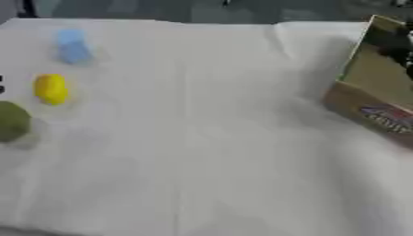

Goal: Pick up the objects with one hand, pass them to the other hand, and then place them into the box on the other side of the table.

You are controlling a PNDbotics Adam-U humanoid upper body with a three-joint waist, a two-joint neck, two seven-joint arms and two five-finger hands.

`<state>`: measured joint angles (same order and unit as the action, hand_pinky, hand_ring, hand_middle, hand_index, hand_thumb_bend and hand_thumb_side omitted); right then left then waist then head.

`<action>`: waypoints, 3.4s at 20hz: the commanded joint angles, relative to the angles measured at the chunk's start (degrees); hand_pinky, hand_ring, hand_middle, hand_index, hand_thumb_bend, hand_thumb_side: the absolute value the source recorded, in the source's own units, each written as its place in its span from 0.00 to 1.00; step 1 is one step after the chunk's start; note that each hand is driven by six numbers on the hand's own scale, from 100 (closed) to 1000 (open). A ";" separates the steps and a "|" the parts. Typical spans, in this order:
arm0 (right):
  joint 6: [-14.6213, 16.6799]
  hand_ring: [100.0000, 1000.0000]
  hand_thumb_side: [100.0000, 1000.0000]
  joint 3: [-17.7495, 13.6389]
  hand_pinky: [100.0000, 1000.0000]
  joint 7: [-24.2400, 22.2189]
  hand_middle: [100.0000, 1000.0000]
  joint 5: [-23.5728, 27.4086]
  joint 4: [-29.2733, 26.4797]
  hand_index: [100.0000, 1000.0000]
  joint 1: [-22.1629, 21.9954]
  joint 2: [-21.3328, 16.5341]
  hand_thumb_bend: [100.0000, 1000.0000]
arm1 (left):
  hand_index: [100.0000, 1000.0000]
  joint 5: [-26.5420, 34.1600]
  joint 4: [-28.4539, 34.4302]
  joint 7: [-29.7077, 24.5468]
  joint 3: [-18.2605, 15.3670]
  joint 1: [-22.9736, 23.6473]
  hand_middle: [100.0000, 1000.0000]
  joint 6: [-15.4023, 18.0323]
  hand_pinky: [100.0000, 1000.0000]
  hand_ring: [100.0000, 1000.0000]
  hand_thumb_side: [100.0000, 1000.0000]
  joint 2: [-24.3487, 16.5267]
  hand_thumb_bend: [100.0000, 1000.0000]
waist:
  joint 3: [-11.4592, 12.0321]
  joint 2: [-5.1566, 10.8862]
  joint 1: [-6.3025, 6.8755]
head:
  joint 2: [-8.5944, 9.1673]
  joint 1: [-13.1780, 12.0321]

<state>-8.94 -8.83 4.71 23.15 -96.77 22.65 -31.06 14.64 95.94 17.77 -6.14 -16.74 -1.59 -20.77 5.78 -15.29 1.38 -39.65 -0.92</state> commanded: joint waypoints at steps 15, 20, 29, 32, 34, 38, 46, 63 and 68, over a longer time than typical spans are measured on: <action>0.38 0.67 0.51 -1.03 0.96 0.22 0.85 -0.34 -0.70 0.88 0.18 -2.03 0.00 | 0.75 -7.39 3.93 4.30 -2.33 -1.66 0.54 -3.40 0.77 0.72 0.74 -3.68 0.15 | 0.08 -0.33 -0.95 | 0.48 1.74; 0.43 0.67 0.51 -1.04 0.96 0.25 0.85 -0.62 -0.57 0.88 -0.23 -2.24 0.00 | 0.74 -11.10 4.55 4.57 -1.99 -1.41 0.54 -7.66 0.79 0.74 0.61 -8.52 0.18 | 0.14 -0.50 -0.94 | 0.23 2.02; 0.43 0.67 0.51 -0.94 0.96 0.14 0.85 -0.82 -0.49 0.88 -0.46 -2.48 0.00 | 0.77 -21.13 6.00 -8.49 1.75 -4.81 0.60 -16.77 0.83 0.79 0.49 -20.11 0.27 | -0.16 -0.29 -0.48 | -0.20 0.48; 0.36 0.67 0.51 -0.84 0.96 0.04 0.85 -0.86 -0.47 0.88 -0.48 -2.60 0.00 | 0.77 -23.79 6.37 -12.86 2.68 -5.66 0.62 -18.42 0.83 0.80 0.46 -23.56 0.29 | -0.24 -0.16 -0.18 | -0.31 -1.78; 0.33 0.67 0.51 -0.78 0.96 0.00 0.85 -0.89 -0.46 0.88 -0.48 -2.72 0.00 | 0.78 -24.93 6.58 -15.70 3.44 -5.97 0.63 -19.10 0.83 0.80 0.43 -26.11 0.32 | -0.28 -0.10 0.02 | -0.35 -3.18; 0.24 0.67 0.51 -0.63 0.96 -0.14 0.85 -1.05 -0.39 0.88 -0.59 -2.98 0.00 | 0.78 -25.28 5.64 -23.24 5.58 -6.39 0.66 -19.59 0.84 0.81 0.27 -31.92 0.41 | -0.25 0.00 0.39 | -0.55 -3.98; 0.20 0.67 0.51 -0.56 0.96 -0.22 0.85 -1.26 -0.31 0.88 -0.71 -3.25 0.00 | 0.80 -26.11 4.50 -34.61 6.69 -6.72 0.69 -18.54 0.85 0.82 0.22 -38.76 0.42 | -0.18 0.10 0.79 | -0.91 -4.22; 0.09 0.68 0.52 -0.24 0.96 -0.57 0.85 -1.79 -0.24 0.88 -0.65 -3.20 0.00 | 0.79 -23.01 0.43 -46.08 6.81 -4.84 0.72 -15.77 0.90 0.86 0.10 -44.45 0.39 | -0.54 -0.50 0.85 | -0.10 -1.52; 0.08 0.68 0.52 -0.22 0.96 -0.62 0.85 -1.75 -0.27 0.88 -0.55 -3.21 0.00 | 0.78 -23.07 -0.57 -47.84 7.37 -4.72 0.72 -15.47 0.90 0.86 0.04 -44.41 0.37 | -0.63 -0.43 0.96 | -0.59 -3.40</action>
<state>-8.90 -8.78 4.27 21.69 -96.42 21.55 -32.24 -8.28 95.37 -29.52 1.67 -21.15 -17.16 -62.41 5.15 -15.80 1.47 -39.97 -3.70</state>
